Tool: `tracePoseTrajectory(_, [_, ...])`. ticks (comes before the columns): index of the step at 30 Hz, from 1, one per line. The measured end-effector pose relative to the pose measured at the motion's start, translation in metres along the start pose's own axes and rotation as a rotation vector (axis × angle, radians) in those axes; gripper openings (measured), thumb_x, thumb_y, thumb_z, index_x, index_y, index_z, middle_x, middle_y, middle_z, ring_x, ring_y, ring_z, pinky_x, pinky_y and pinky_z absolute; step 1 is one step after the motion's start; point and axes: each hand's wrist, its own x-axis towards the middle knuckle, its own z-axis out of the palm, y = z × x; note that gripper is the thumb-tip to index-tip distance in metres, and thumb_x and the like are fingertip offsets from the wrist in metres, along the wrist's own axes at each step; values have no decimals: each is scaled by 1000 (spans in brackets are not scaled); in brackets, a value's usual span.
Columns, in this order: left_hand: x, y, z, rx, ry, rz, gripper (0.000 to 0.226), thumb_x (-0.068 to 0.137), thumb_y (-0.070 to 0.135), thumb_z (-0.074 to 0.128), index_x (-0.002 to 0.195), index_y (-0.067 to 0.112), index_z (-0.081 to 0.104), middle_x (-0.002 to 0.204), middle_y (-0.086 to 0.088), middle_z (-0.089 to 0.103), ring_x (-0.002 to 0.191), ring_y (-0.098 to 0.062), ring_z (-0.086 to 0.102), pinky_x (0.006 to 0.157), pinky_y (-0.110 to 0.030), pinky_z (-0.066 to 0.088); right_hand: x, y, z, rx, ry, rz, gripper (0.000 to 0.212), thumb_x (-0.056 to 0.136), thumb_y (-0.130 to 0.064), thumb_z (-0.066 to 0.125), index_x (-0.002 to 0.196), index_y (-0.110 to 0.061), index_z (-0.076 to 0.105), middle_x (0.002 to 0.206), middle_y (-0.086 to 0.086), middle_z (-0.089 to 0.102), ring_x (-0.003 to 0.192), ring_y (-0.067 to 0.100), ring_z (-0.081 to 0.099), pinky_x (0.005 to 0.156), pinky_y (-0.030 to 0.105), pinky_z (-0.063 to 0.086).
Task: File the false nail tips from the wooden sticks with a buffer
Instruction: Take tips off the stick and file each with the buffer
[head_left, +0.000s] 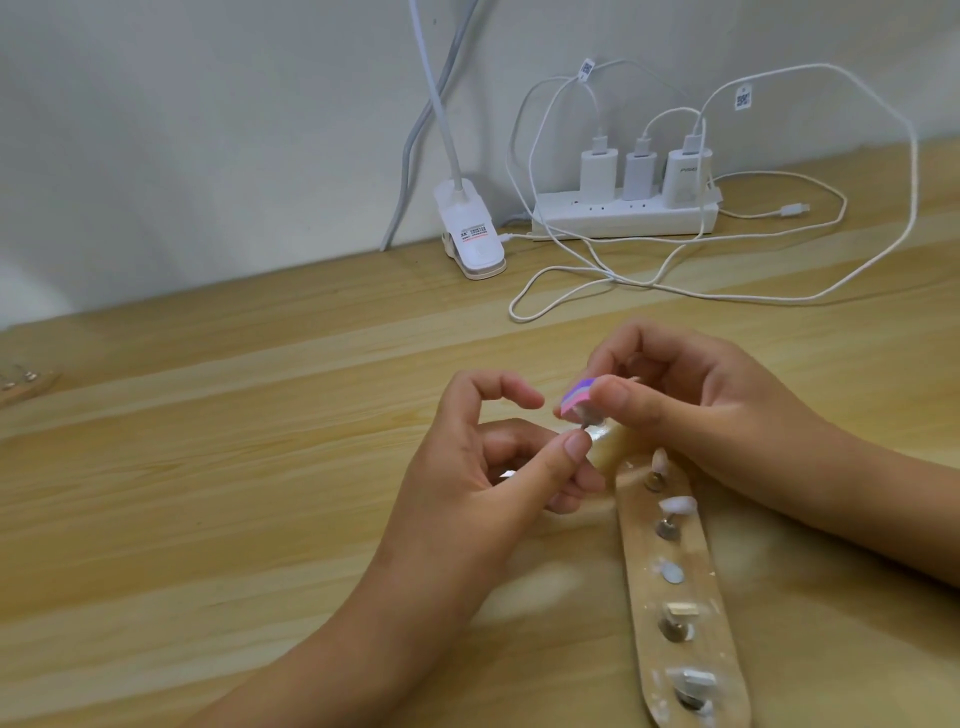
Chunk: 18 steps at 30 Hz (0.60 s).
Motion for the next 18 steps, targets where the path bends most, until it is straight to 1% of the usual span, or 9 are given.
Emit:
tracePoseTrajectory(2, [0, 0, 0, 3, 9, 0, 29, 80, 28, 71, 96, 25, 47, 72, -7, 74, 59, -12, 65, 61, -17, 50, -1, -1, 1, -33, 29, -62, 32, 80, -47, 71, 91, -18, 63, 96, 11, 70, 92, 24, 67, 82, 38, 52])
tracePoseTrajectory(3, [0, 0, 0, -2, 12, -4, 29, 80, 29, 72, 95, 26, 47, 71, -8, 73, 59, -12, 65, 60, -17, 50, -1, -2, 1, -42, 31, -75, 33, 78, -47, 71, 92, -18, 62, 95, 12, 68, 92, 25, 66, 82, 42, 51])
tracePoseTrajectory(6, [0, 0, -1, -19, 16, -12, 29, 81, 27, 71, 96, 21, 46, 70, -10, 72, 58, -12, 63, 59, -17, 49, 0, 0, 1, -42, 35, -32, 30, 75, -45, 68, 91, -19, 62, 93, 9, 67, 90, 24, 63, 81, 41, 48])
tracePoseTrajectory(9, [0, 0, -1, 20, 10, 5, 23, 84, 24, 69, 96, 23, 49, 71, -8, 73, 60, -13, 64, 61, -18, 50, -1, -1, 1, -16, 27, -76, 32, 76, -41, 71, 93, -15, 61, 95, 14, 65, 92, 32, 61, 84, 45, 49])
tracePoseTrajectory(11, [0, -1, -1, 26, 8, 1, 18, 84, 23, 66, 99, 21, 56, 72, -7, 73, 61, -11, 65, 62, -17, 51, -2, -2, 2, 20, 7, -76, 40, 76, -48, 74, 95, -16, 61, 97, 12, 65, 95, 29, 63, 86, 40, 51])
tracePoseTrajectory(13, [0, -2, -1, 13, 2, -11, 15, 84, 22, 66, 98, 18, 64, 72, -7, 73, 64, -10, 67, 62, -16, 51, -1, -2, 1, 32, 10, -73, 38, 77, -50, 74, 95, -18, 61, 98, 9, 67, 96, 23, 65, 85, 36, 53])
tracePoseTrajectory(15, [1, -1, 0, 0, -14, -30, 13, 85, 23, 69, 96, 16, 70, 74, -7, 74, 66, -9, 68, 63, -15, 51, -1, 0, 1, 14, 29, -104, 36, 79, -50, 72, 97, -20, 62, 100, 8, 66, 98, 24, 65, 85, 42, 52])
tracePoseTrajectory(17, [1, -1, 0, -5, -30, -47, 14, 84, 25, 67, 94, 16, 73, 75, -7, 74, 70, -8, 69, 65, -15, 51, 0, 2, 1, -5, 56, -152, 32, 83, -41, 71, 107, -23, 60, 106, 6, 65, 105, 26, 64, 87, 47, 50])
tracePoseTrajectory(18, [1, -1, -1, -5, -36, -52, 13, 85, 25, 67, 93, 17, 74, 76, -6, 74, 71, -8, 68, 66, -15, 51, 1, 3, 0, -13, 69, -168, 33, 84, -33, 70, 113, -24, 58, 109, 5, 65, 110, 25, 62, 89, 46, 50])
